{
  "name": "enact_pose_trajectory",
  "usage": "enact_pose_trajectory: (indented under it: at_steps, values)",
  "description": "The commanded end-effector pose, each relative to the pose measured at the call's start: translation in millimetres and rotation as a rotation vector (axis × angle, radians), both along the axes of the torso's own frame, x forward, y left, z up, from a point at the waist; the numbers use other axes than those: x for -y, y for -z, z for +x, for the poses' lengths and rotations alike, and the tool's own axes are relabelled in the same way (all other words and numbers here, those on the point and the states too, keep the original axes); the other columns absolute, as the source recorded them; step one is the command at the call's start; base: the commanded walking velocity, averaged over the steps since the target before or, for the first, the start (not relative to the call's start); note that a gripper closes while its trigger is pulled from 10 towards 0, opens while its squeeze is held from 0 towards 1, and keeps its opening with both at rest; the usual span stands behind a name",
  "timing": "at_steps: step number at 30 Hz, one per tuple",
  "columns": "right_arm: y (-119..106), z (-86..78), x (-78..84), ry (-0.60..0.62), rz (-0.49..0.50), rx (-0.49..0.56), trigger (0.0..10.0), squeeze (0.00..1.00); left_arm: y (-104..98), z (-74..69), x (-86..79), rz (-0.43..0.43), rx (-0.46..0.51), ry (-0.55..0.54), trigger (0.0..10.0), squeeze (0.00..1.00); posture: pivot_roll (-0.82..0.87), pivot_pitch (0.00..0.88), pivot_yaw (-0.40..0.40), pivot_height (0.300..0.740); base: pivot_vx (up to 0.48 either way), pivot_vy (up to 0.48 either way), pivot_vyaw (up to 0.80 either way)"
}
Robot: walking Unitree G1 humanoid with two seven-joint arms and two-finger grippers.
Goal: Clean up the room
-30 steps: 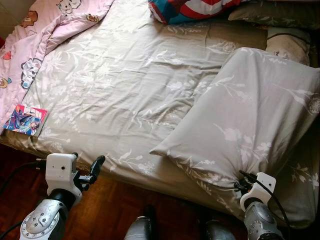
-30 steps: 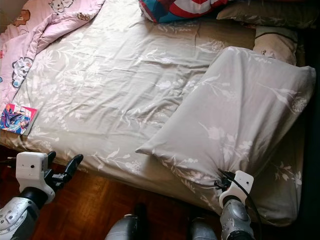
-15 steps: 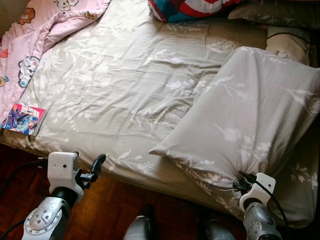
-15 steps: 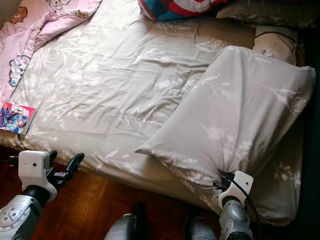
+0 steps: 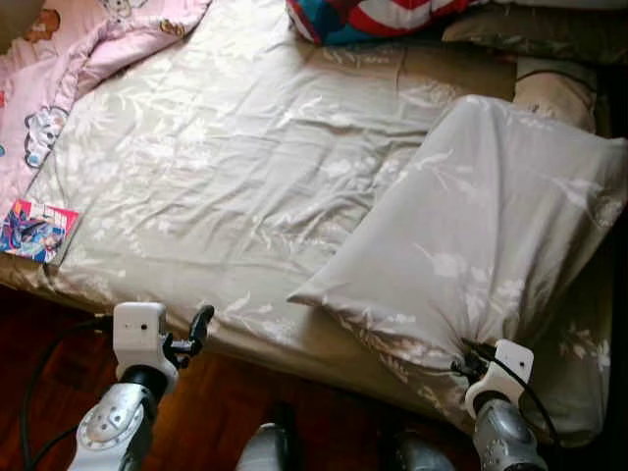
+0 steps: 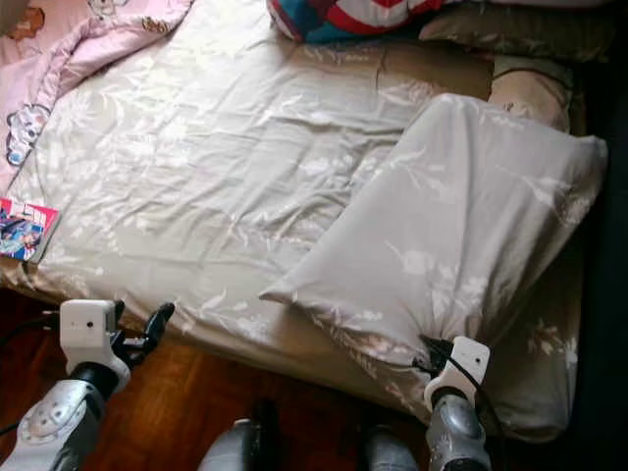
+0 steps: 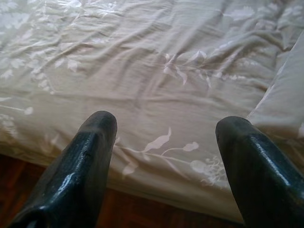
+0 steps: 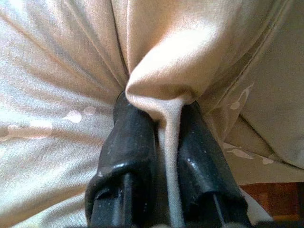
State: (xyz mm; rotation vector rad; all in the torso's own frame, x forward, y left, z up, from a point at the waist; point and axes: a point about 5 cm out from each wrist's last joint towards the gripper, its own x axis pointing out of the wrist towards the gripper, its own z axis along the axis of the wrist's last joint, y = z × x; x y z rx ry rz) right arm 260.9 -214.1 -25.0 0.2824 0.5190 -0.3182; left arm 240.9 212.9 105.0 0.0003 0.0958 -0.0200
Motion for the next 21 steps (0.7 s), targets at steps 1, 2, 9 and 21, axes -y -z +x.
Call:
enact_pose_trajectory:
  at_steps: [1,2,9,21]
  values:
    - [20.9,-21.7,-11.7,-0.036,0.024,-0.112,0.0,0.00,15.2,-3.6,-4.9,0.015,-0.048,-0.028,10.0,0.00,0.03,0.262,0.095,0.740,0.000,0.000,0.00]
    - [19.7,-20.8,-10.2,-0.033,0.021,-0.104,0.0,0.00,18.1,-2.0,-4.5,0.010,-0.050,-0.030,10.0,0.00,0.03,0.253,0.090,0.740,0.000,0.000,0.00]
    - [8.4,-11.7,4.4,-0.002,-0.006,-0.034,0.0,0.00,50.0,11.1,-5.3,-0.012,-0.088,-0.081,10.0,0.00,-0.04,0.134,0.042,0.740,0.000,0.000,0.00]
    - [-3.2,-8.4,34.3,0.092,-0.174,-0.054,0.0,0.00,71.8,20.7,-13.0,-0.045,-0.119,-0.157,10.0,0.00,-0.08,0.034,0.033,0.740,0.000,0.000,0.00]
